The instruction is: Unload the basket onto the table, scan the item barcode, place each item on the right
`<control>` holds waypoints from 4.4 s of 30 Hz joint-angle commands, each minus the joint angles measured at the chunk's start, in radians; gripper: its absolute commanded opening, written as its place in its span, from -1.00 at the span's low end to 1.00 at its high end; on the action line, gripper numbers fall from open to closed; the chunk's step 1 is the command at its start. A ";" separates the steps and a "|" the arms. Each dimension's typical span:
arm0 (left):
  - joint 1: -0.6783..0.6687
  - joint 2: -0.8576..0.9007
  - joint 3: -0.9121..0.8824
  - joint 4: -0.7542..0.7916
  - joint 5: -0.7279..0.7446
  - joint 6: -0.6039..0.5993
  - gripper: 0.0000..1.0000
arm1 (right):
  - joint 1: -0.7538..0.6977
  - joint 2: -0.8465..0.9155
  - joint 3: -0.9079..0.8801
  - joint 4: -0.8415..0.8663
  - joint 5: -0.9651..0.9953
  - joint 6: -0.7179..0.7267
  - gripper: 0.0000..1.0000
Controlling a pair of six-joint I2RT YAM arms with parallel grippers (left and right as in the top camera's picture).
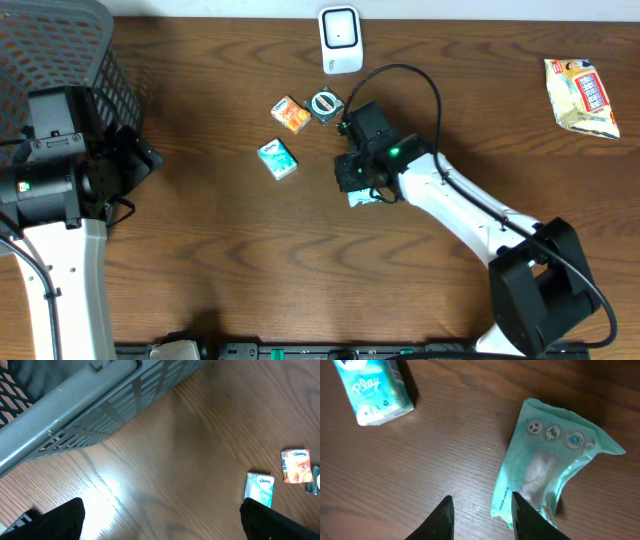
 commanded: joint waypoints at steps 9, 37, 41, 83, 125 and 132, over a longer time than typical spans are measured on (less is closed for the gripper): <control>0.003 0.000 0.002 -0.002 -0.003 -0.009 0.95 | 0.032 0.141 0.007 0.002 0.240 -0.004 -0.13; 0.003 0.000 0.002 -0.002 -0.003 -0.009 0.95 | 0.032 0.236 0.007 -0.037 0.293 -0.031 -0.03; 0.003 0.000 0.002 -0.002 -0.003 -0.009 0.95 | 0.032 0.251 0.007 -0.044 0.285 -0.031 -0.65; 0.003 0.000 0.002 -0.002 -0.003 -0.009 0.95 | -0.215 0.148 -0.210 0.161 -0.861 -0.023 -0.67; 0.003 0.000 0.002 -0.002 -0.003 -0.009 0.95 | -0.383 0.146 0.050 -0.355 -0.229 -0.132 0.02; 0.003 0.000 0.002 -0.002 -0.003 -0.009 0.95 | -0.353 0.146 0.035 -0.351 -0.132 -0.112 0.03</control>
